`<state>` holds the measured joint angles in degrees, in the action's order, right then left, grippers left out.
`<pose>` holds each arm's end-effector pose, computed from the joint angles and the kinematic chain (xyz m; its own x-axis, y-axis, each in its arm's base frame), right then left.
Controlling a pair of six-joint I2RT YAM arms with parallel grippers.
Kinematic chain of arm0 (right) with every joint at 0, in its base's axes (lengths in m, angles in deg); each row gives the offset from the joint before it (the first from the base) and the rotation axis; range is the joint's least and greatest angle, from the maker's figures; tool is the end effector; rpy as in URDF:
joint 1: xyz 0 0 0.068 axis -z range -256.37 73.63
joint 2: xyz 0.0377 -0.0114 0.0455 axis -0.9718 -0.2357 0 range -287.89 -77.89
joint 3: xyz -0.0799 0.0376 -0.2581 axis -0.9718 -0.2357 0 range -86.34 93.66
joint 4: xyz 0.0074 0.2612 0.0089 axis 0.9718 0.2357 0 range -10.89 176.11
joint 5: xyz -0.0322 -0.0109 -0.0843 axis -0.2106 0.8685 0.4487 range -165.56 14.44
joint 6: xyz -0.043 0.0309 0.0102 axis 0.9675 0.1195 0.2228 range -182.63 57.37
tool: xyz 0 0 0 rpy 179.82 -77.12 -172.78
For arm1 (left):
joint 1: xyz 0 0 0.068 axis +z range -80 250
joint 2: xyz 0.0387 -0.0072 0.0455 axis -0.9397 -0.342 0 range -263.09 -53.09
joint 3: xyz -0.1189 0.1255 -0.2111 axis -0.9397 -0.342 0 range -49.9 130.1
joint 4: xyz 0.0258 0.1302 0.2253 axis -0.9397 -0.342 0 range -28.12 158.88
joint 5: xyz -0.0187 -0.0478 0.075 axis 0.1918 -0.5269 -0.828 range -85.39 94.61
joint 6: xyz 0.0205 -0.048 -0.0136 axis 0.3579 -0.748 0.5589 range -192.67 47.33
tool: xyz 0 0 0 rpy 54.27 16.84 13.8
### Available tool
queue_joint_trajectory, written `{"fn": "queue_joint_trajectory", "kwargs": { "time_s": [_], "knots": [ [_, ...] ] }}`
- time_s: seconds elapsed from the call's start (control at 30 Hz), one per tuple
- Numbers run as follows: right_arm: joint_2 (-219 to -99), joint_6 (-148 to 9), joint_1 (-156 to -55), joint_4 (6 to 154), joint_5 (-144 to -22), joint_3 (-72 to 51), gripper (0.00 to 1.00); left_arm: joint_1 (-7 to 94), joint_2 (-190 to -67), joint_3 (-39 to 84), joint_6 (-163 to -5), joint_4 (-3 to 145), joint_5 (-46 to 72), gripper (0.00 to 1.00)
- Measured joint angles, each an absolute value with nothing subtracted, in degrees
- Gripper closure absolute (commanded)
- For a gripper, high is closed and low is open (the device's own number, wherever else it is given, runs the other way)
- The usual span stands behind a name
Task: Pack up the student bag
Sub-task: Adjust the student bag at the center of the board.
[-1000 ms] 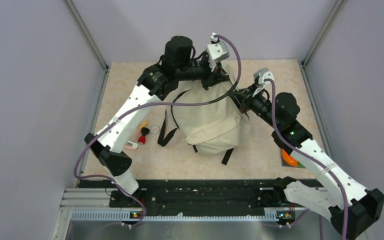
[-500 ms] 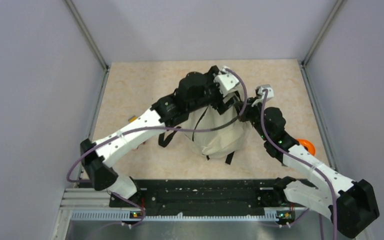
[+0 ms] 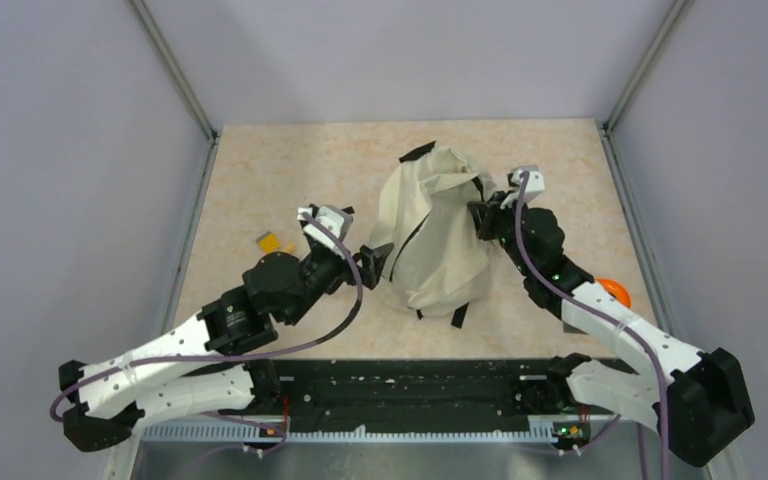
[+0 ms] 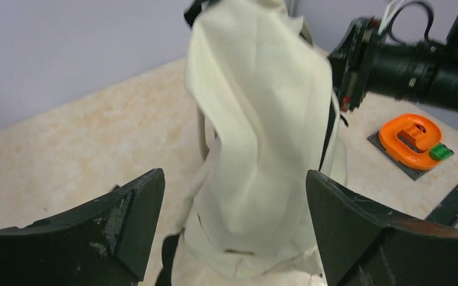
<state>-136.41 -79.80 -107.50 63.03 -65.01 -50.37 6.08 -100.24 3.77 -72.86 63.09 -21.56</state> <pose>0.2085 0.1184 0.2878 -0.1961 0.2205 -0.9555 -0.3084 0.9111 0.2736 0.0945 -0.1575 0.3959 0.0036 -0.0140 -0.9999 0.6121 0.7907 -0.0089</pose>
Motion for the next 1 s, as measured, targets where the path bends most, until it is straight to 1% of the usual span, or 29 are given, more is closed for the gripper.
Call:
{"fn": "queue_joint_trajectory", "kwargs": {
  "time_s": [0.13, 0.3, 0.37, 0.4, 0.43, 0.5, 0.53, 0.57, 0.6, 0.63, 0.67, 0.83, 1.0],
  "knots": [
    [-136.5, -79.7, -107.5, 64.7, -64.9, -49.3, 1.00, 6.1, -96.8, -3.7, -78.9, 62.4, -21.8, 0.05],
    [-136.6, -79.6, -107.5, 66.6, -64.9, -48.3, 1.00, 6.1, -101.3, -7.3, -82.7, 62.9, -21.9, 0.03],
    [-136.6, -79.5, -107.5, 67.0, -65.0, -47.9, 1.00, 6.1, -103.1, -8.7, -83.0, 65.0, -22.3, 0.06],
    [-136.6, -79.3, -107.5, 67.4, -65.1, -47.7, 1.00, 6.1, -104.3, -9.3, -83.0, 66.5, -22.5, 0.11],
    [-136.6, -79.1, -107.5, 68.0, -65.1, -47.4, 1.00, 6.1, -105.3, -9.5, -83.0, 67.6, -22.5, 0.26],
    [-136.6, -78.4, -107.5, 69.6, -65.1, -46.4, 1.00, 6.1, -107.6, -9.5, -82.5, 70.5, -22.2, 0.58],
    [-136.6, -77.9, -107.5, 70.7, -65.1, -45.6, 1.00, 6.1, -108.3, -9.4, -82.1, 71.1, -21.8, 0.70],
    [-136.5, -77.1, -107.5, 72.1, -65.1, -44.5, 1.00, 6.1, -109.1, -9.1, -81.4, 71.4, -21.5, 0.77],
    [-136.4, -76.5, -107.5, 73.1, -65.1, -43.8, 1.00, 6.1, -109.8, -8.6, -80.7, 71.4, -21.0, 0.87],
    [-135.9, -75.6, -107.5, 74.5, -64.9, -42.9, 1.00, 6.2, -110.4, -7.9, -80.0, 71.2, -20.1, 0.95],
    [-135.3, -74.9, -107.4, 75.9, -64.8, -42.1, 1.00, 6.2, -110.6, -7.3, -79.8, 70.8, -19.5, 1.00],
    [-130.8, -72.6, -107.4, 86.3, -65.1, -36.1, 1.00, 6.3, -110.7, -1.4, -81.3, 64.6, -14.5, 1.00],
    [-127.1, -71.6, -107.4, 97.1, -65.0, -26.3, 1.00, 6.3, -109.8, 3.6, -91.8, 61.7, -9.4, 1.00]
  ]
}}
